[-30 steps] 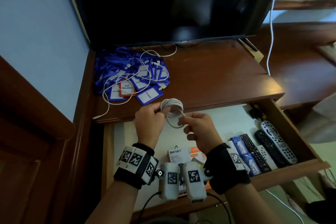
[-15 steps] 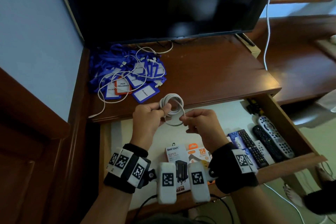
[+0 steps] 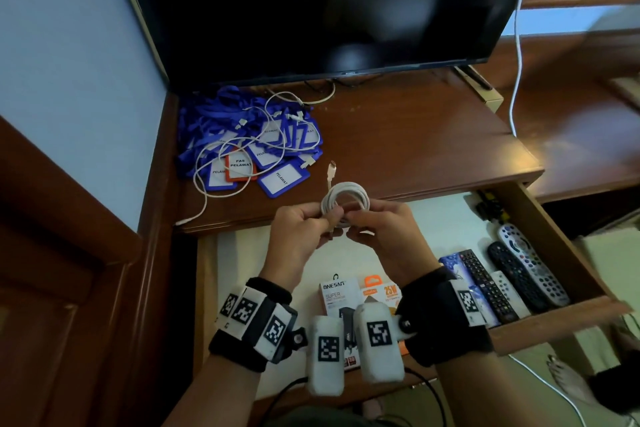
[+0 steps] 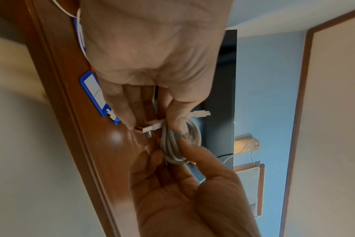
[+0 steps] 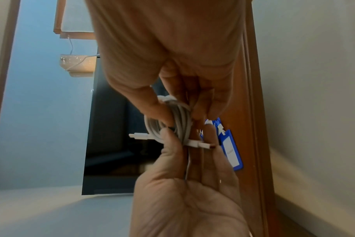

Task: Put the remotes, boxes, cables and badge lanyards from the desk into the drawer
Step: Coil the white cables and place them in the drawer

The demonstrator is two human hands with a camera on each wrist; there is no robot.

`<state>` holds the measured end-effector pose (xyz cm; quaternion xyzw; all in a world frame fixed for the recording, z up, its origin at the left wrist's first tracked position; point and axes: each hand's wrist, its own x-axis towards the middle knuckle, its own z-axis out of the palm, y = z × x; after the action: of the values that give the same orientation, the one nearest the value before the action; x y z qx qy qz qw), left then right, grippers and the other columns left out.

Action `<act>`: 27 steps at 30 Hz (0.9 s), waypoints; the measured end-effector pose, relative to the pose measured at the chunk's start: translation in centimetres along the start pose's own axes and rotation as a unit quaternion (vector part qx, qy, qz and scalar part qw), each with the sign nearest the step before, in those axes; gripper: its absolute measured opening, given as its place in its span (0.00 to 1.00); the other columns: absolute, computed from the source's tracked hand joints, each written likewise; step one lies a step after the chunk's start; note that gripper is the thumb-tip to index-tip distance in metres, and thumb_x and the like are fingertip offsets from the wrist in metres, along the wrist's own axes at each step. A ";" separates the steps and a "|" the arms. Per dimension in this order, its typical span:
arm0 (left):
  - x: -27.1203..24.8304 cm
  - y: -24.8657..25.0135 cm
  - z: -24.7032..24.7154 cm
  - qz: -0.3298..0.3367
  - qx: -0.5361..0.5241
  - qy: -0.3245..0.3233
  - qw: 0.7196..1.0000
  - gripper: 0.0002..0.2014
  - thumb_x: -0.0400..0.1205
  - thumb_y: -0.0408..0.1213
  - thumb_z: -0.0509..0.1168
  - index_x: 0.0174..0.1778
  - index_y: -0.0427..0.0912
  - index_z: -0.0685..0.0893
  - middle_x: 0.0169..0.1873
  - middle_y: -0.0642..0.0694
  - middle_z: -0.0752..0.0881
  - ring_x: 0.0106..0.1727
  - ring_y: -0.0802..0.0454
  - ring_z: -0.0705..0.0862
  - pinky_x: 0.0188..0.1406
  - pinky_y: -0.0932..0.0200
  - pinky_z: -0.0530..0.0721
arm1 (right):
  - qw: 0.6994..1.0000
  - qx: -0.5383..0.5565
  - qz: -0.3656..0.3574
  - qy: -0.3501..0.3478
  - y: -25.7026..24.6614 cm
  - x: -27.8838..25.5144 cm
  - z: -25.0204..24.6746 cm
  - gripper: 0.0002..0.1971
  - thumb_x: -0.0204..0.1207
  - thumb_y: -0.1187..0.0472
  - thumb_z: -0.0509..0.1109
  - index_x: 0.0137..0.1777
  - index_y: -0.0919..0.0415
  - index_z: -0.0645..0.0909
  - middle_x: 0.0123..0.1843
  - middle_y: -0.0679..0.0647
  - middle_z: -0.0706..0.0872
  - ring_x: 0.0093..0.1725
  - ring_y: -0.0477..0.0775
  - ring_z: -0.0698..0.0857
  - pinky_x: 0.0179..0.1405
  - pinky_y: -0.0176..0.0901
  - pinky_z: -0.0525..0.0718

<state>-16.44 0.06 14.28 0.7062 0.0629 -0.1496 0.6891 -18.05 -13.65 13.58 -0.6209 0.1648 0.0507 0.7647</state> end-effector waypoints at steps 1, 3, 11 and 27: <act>0.1 -0.1 -0.1 0.004 0.009 0.008 1.000 0.02 0.77 0.38 0.73 0.40 0.49 0.91 0.36 0.44 0.91 0.37 0.51 0.88 0.36 0.61 0.86 | 1.000 -0.001 -0.001 0.005 0.2 0.1 0.1 0.09 0.71 0.74 0.69 0.49 0.72 0.87 0.38 0.60 0.86 0.34 0.50 0.81 0.38 0.42 0.81; 0.2 -0.2 -0.3 0.007 0.030 0.018 0.999 0.01 0.75 0.40 0.75 0.39 0.49 0.91 0.37 0.39 0.90 0.35 0.50 0.81 0.36 0.55 0.81 | 1.000 -0.009 -0.002 0.005 0.5 0.2 0.2 0.10 0.70 0.74 0.70 0.50 0.72 0.86 0.35 0.56 0.84 0.34 0.48 0.78 0.37 0.41 0.77; 0.8 -0.4 -0.3 -0.051 0.018 0.025 0.998 0.03 0.79 0.35 0.70 0.41 0.44 0.88 0.36 0.43 0.91 0.39 0.52 0.86 0.36 0.60 0.81 | 0.999 0.019 -0.018 -0.020 1.1 -0.2 0.5 0.12 0.68 0.72 0.72 0.52 0.73 0.85 0.44 0.63 0.84 0.42 0.57 0.78 0.39 0.46 0.72; 1.7 -1.3 -0.7 -0.116 -0.106 0.018 0.987 0.06 0.77 0.25 0.67 0.42 0.38 0.88 0.24 0.47 0.86 0.29 0.53 0.78 0.23 0.65 0.62 | 0.986 -0.043 -0.065 -0.147 1.5 0.6 0.2 0.23 0.49 0.73 0.71 0.47 0.83 0.81 0.46 0.60 0.78 0.49 0.56 0.77 0.51 0.48 0.76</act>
<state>-15.10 0.64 12.56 0.6199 0.1726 -0.2086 0.7365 -17.90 -13.20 12.07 -0.6480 0.0074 0.0988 0.7552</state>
